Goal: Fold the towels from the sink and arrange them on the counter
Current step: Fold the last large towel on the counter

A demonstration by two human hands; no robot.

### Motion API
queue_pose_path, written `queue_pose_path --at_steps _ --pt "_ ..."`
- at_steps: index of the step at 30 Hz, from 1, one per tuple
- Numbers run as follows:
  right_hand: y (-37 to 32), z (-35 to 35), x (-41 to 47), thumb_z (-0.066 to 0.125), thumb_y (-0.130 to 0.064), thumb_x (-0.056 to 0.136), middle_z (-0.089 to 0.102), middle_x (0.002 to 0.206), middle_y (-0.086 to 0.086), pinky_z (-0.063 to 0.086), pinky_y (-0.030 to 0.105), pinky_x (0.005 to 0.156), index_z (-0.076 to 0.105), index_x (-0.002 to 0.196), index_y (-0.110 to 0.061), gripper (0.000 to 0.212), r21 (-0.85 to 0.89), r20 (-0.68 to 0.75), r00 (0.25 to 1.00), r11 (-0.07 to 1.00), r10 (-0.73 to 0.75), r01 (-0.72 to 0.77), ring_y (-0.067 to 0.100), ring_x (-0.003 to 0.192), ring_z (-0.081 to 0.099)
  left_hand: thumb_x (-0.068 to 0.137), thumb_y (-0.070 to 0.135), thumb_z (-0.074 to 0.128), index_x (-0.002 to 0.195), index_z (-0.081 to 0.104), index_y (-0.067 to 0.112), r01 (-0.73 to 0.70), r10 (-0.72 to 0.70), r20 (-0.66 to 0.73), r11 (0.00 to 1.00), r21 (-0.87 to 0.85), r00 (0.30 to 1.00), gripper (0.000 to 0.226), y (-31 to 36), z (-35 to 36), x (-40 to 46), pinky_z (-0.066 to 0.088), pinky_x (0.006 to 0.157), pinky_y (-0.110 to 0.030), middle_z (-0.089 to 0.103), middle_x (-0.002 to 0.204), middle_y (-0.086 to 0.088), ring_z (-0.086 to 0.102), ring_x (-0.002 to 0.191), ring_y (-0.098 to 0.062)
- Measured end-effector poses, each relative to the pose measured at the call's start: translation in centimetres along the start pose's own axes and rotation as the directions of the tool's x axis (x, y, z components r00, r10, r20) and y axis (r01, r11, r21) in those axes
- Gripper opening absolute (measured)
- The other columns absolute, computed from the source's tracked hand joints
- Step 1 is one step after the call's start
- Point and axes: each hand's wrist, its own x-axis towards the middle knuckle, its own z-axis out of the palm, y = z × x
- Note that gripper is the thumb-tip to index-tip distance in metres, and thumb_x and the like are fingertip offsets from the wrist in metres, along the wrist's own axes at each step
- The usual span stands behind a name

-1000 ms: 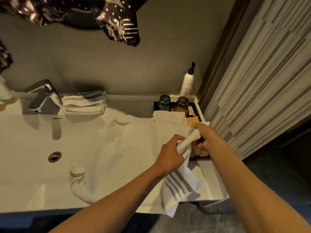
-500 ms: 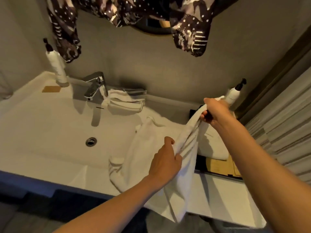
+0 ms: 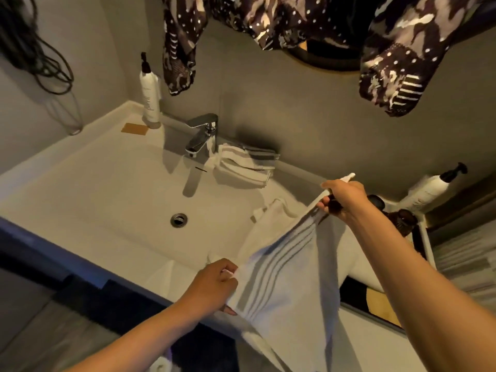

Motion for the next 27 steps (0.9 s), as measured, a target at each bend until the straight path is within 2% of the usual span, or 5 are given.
queue_pose_path --at_steps 9,13,19,24,27 --pt "4.2 10.9 5.0 0.062 -0.009 0.091 0.058 0.073 0.018 0.059 0.042 0.048 0.053 0.093 0.001 0.014 -0.087 0.065 0.996 0.995 0.061 -0.055 0.026 0.053 0.06 0.085 0.01 0.044 0.101 0.053 0.021 0.192 -0.193 -0.023 0.944 0.269 0.981 0.022 -2.8 -5.5 4.3 0.059 0.063 -0.043 0.071 0.087 -0.017 0.07 0.066 -0.032" --pt "8.6 13.0 6.0 0.058 -0.038 0.093 0.068 0.11 0.02 0.056 0.044 0.086 0.061 0.117 0.0 0.045 -0.495 0.015 0.999 0.868 -0.03 0.033 0.037 0.099 0.066 0.1 0.03 0.034 0.096 0.052 0.022 -0.004 0.151 -0.09 0.532 0.847 0.985 0.021 -3.6 -7.1 8.3 0.046 0.061 -0.032 0.056 0.079 0.005 0.053 0.068 -0.016" --pt "9.7 12.5 8.2 0.049 -0.025 0.092 0.058 0.112 0.014 0.041 0.041 0.081 0.054 0.111 -0.011 0.025 -0.922 0.184 0.791 0.176 -0.584 0.344 0.032 0.102 0.051 0.089 0.066 0.046 0.141 0.04 0.022 0.077 -0.165 0.132 0.859 0.507 0.977 0.068 -3.6 -4.9 14.9 0.045 0.08 -0.027 0.051 0.141 -0.003 0.057 0.106 -0.019" --pt "8.4 11.4 13.3 0.05 -0.072 0.08 0.055 0.131 0.012 0.042 0.053 0.101 0.045 0.131 -0.013 0.079 -0.915 0.121 0.987 0.374 -0.103 0.151 0.037 0.124 0.048 0.088 0.069 0.047 0.099 0.058 0.027 0.367 -0.394 0.299 0.919 0.144 0.869 0.045 -2.1 -5.0 16.0 0.046 0.064 -0.02 0.061 0.088 0.009 0.057 0.075 -0.007" --pt "8.3 11.6 14.4 0.066 -0.064 0.074 0.068 0.103 0.008 0.053 0.044 0.088 0.061 0.095 -0.013 0.055 -0.878 0.203 0.979 0.44 -0.02 0.191 0.03 0.098 0.064 0.09 0.049 0.062 0.081 0.059 0.018 0.392 -0.373 0.367 0.92 0.023 0.852 0.032 -1.3 -6.1 15.3 0.042 0.041 -0.014 0.06 0.047 0.012 0.055 0.039 -0.002"
